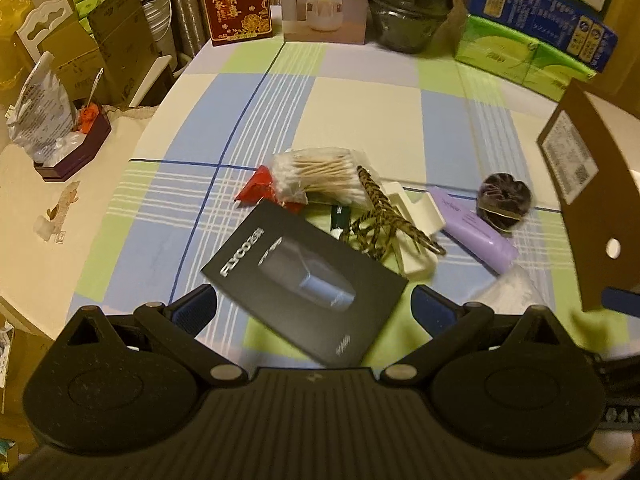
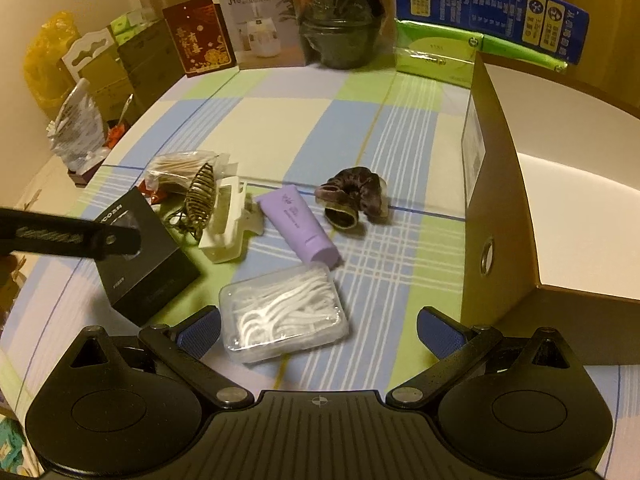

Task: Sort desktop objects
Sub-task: 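Grasp the black FLYCO box with the left tool while the right tool grasps the clear floss box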

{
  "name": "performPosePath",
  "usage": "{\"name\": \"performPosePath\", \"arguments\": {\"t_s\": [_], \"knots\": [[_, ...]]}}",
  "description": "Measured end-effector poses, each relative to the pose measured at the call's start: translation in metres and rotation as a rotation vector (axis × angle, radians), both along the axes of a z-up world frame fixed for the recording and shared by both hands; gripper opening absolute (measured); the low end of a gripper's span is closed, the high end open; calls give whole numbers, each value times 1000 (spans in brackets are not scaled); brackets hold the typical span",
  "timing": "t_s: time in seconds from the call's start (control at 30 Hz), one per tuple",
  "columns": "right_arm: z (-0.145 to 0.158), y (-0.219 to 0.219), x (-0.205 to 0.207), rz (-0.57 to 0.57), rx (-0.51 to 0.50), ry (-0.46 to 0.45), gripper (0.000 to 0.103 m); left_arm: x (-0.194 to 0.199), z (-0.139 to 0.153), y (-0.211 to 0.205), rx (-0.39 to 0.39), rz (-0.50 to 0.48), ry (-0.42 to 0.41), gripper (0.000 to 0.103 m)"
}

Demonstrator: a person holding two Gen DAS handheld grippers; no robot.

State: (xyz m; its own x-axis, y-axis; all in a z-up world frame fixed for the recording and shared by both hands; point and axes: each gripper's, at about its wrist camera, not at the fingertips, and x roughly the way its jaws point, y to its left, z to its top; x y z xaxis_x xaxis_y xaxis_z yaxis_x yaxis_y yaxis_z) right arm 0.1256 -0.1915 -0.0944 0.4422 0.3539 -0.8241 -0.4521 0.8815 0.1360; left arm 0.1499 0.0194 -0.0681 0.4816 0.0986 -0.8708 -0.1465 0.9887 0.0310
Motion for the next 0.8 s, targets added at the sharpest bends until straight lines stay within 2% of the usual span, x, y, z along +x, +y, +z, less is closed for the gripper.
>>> {"name": "performPosePath", "arguments": {"t_s": [0.4, 0.57, 0.8], "knots": [[-8, -5, 4, -24, -6, 30, 101, 42, -34, -1, 38, 32, 51, 102], [-12, -2, 4, -13, -9, 43, 101, 41, -42, -4, 123, 6, 86, 102], [-18, 4, 4, -13, 4, 82, 101, 17, -40, 23, 46, 26, 114, 102]]}}
